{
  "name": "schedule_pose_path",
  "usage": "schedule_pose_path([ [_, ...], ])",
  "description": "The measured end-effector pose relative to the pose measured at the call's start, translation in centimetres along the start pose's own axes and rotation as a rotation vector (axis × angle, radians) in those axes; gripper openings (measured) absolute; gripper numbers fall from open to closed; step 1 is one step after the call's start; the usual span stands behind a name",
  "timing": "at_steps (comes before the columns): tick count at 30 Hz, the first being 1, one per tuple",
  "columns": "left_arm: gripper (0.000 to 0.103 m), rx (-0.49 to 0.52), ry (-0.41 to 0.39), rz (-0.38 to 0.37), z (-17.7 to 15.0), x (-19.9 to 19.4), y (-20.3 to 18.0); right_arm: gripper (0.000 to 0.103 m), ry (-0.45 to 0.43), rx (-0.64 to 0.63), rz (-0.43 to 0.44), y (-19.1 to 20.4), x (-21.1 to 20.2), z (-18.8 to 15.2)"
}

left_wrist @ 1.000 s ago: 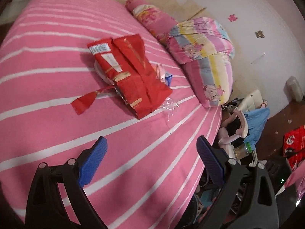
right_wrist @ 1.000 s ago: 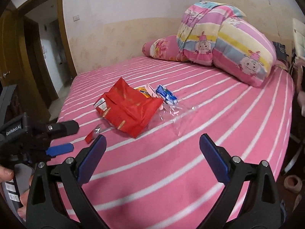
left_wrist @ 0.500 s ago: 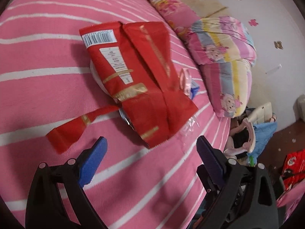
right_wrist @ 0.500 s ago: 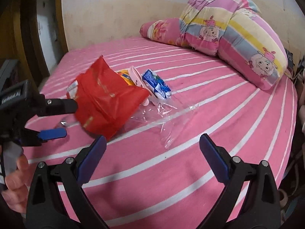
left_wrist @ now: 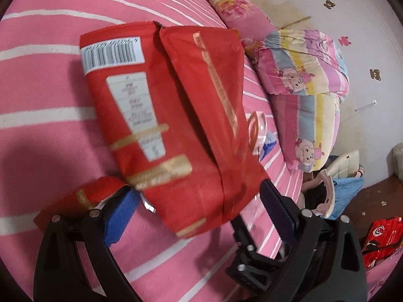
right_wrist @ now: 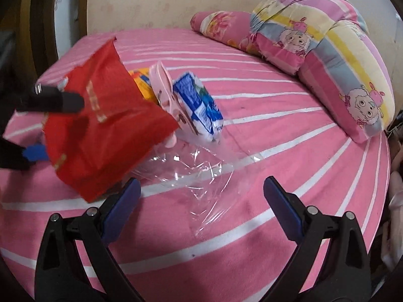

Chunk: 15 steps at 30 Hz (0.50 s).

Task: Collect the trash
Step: 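Grasp the large red snack bag with the left tool while the right tool grasps the clear plastic bag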

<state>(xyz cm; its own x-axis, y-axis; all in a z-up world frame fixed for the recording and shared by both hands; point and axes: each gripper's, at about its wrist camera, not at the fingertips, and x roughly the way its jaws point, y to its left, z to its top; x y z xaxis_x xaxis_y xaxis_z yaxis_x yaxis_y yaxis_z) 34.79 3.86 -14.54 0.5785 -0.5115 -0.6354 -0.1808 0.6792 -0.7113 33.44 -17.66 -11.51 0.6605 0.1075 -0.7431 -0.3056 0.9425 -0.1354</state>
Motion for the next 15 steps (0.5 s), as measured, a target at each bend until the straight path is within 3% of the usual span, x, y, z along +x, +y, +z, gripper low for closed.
schedule_pose_path([
  [6,0.09,-0.03,-0.005,0.02,0.8,0.5,0.1,0.097,-0.038,-0.137,-0.109,1.3,0.7,0.1],
  [10,0.073,-0.018,0.015,0.015,0.7,1.0,0.1,0.096,-0.096,-0.234,-0.134,2.5,0.6,-0.2],
  [13,0.069,-0.012,0.016,0.004,0.7,0.9,0.3,0.082,-0.1,-0.281,-0.107,3.1,0.6,-0.2],
  [14,0.067,-0.008,0.018,-0.004,0.6,0.9,0.3,0.068,-0.087,-0.287,-0.099,3.1,0.7,-0.1],
  [15,0.063,-0.001,0.024,-0.017,0.5,0.8,0.2,0.063,-0.077,-0.289,-0.096,3.1,0.9,-0.2],
])
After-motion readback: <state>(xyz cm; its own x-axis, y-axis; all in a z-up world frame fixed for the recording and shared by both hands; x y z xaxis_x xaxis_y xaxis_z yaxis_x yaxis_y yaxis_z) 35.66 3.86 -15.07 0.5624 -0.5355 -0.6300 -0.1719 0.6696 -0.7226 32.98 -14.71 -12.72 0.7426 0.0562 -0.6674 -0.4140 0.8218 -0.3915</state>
